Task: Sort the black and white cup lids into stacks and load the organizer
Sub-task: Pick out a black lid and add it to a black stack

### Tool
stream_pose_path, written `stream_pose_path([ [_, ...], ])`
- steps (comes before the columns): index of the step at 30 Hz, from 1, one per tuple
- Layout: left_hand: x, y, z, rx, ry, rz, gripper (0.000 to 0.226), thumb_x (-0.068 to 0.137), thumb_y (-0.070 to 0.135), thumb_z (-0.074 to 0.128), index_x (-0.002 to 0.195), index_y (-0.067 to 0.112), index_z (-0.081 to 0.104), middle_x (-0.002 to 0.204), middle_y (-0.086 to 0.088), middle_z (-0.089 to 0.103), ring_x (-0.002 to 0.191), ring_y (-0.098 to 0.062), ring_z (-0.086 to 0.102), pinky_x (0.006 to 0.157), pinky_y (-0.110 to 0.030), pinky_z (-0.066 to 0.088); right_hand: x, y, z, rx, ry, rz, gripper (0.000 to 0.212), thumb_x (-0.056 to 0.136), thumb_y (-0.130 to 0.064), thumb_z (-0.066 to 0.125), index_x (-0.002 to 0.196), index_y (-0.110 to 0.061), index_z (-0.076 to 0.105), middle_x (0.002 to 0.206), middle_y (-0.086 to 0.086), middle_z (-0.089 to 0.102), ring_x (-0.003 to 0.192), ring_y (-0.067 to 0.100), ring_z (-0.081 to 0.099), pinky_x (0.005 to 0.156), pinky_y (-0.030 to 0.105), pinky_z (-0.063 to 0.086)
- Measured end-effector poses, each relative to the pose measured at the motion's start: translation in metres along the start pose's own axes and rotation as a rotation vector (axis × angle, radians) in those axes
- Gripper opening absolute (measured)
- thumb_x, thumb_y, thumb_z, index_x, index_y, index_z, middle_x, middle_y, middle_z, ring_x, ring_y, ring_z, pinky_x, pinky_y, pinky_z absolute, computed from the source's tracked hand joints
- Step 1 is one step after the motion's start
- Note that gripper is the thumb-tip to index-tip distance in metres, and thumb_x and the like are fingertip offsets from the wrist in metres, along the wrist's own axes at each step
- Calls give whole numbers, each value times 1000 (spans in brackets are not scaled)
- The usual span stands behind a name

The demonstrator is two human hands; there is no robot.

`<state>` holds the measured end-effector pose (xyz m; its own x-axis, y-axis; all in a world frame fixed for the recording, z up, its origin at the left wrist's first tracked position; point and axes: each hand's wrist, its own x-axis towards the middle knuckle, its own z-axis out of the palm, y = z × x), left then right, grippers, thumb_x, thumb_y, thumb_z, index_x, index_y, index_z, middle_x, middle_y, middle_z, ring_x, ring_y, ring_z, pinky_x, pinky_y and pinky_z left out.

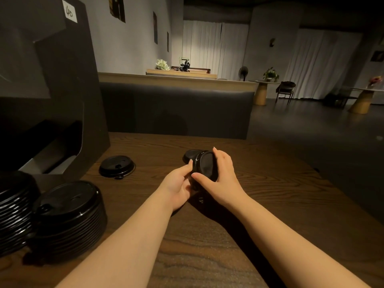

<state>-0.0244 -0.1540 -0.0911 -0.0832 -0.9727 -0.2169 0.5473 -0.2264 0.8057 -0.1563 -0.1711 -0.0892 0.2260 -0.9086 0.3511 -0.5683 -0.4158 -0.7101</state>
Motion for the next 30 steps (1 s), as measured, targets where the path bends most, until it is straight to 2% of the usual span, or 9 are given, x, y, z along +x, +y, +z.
stream_pose_path([
  [6,-2,-5,5,9,-56,-9,40,96,32,49,128,9,57,119,-13,67,113,-28,61,97,-41,49,-5,0,-4,94,30,100,90,81,-47,68,148,-22,14,152,-3,18,138,17,27,109,33,31],
  [9,-1,-4,4,52,-45,4,56,81,47,60,126,15,58,120,-12,67,115,-29,61,102,-44,46,-2,-7,-1,199,-30,183,83,81,-64,53,146,-21,25,149,0,27,135,21,33,110,46,34],
  [13,-3,-7,6,116,36,30,50,82,33,66,128,14,59,118,-10,67,115,-29,59,105,-47,42,2,-12,-1,507,-103,352,55,95,-59,20,114,-22,56,108,2,61,101,17,58,98,38,44],
  [16,-9,-2,6,-44,8,36,34,94,20,53,126,10,59,117,-13,67,112,-30,60,96,-44,47,7,0,-10,709,-126,386,31,101,-41,32,116,-29,56,114,1,61,101,14,58,85,26,46],
  [18,-12,3,8,-143,8,70,34,97,19,47,127,7,57,118,-16,66,111,-31,61,92,-42,49,10,1,-18,697,-25,342,41,98,-32,47,137,-20,47,135,6,53,116,20,56,93,31,48],
  [20,-11,4,11,-160,60,88,37,97,26,45,126,7,58,119,-17,65,110,-32,60,92,-43,49,11,-1,-19,674,-19,339,39,95,-27,54,132,-16,52,124,5,60,106,18,61,81,29,53],
  [23,-13,6,20,-2,183,21,59,78,57,62,120,16,62,117,-14,66,108,-35,61,96,-49,49,7,-11,-15,535,-16,301,35,92,-23,60,126,-17,54,117,1,61,100,15,60,72,23,52],
  [25,-13,14,17,178,298,-17,70,69,57,70,126,17,59,121,-12,63,109,-36,60,97,-51,48,6,-21,-12,530,-3,337,34,91,-23,60,125,-17,56,117,3,61,99,16,61,73,26,54],
  [30,-35,70,3,432,462,93,70,84,54,61,136,9,50,135,-12,56,119,-35,54,102,-46,45,4,-60,-9,935,-243,353,32,94,-16,55,126,-10,57,111,10,68,90,18,64,71,26,53],
])
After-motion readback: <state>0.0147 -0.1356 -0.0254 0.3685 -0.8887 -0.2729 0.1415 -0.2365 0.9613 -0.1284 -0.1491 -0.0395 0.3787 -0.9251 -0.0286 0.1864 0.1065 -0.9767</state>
